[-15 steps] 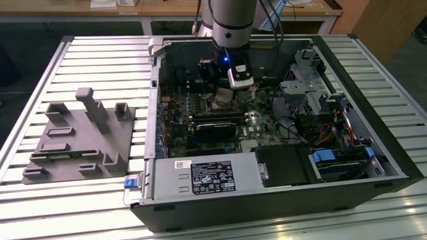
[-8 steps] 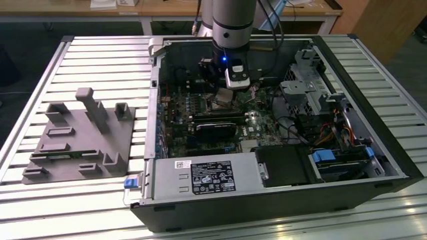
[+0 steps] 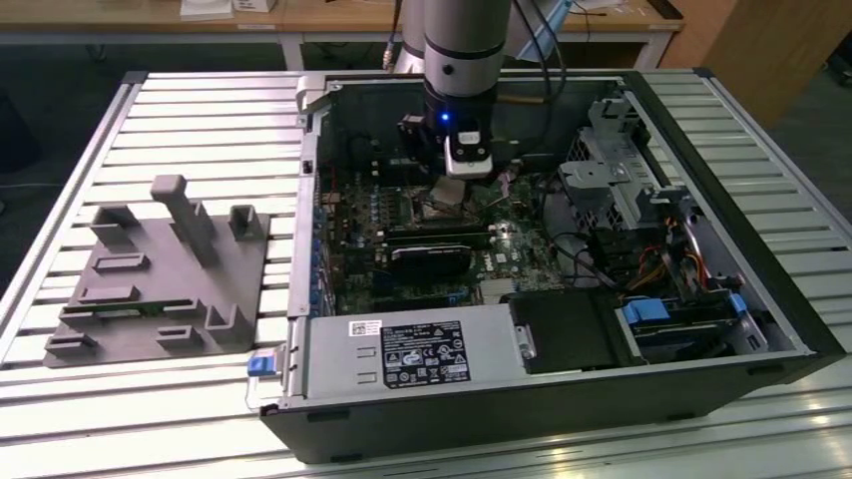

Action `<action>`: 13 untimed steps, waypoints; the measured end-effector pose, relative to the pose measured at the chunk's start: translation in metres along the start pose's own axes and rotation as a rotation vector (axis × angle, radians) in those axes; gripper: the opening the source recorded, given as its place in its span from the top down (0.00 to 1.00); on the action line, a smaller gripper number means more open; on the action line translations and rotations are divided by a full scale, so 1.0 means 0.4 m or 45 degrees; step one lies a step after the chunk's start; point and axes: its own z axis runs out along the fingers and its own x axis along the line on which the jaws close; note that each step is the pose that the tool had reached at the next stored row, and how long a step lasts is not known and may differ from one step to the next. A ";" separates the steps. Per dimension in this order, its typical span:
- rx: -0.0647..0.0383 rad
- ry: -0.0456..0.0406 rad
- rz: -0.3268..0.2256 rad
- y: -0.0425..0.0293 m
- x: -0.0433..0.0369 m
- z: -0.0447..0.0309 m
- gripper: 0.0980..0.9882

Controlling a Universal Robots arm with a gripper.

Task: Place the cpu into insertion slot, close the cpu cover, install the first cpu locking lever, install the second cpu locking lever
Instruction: 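Place the cpu into insertion slot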

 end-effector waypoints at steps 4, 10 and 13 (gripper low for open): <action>0.000 -0.005 0.052 0.000 0.000 0.000 0.51; 0.000 -0.012 0.128 0.000 0.000 0.001 0.51; 0.001 -0.016 0.167 0.000 0.000 0.001 0.51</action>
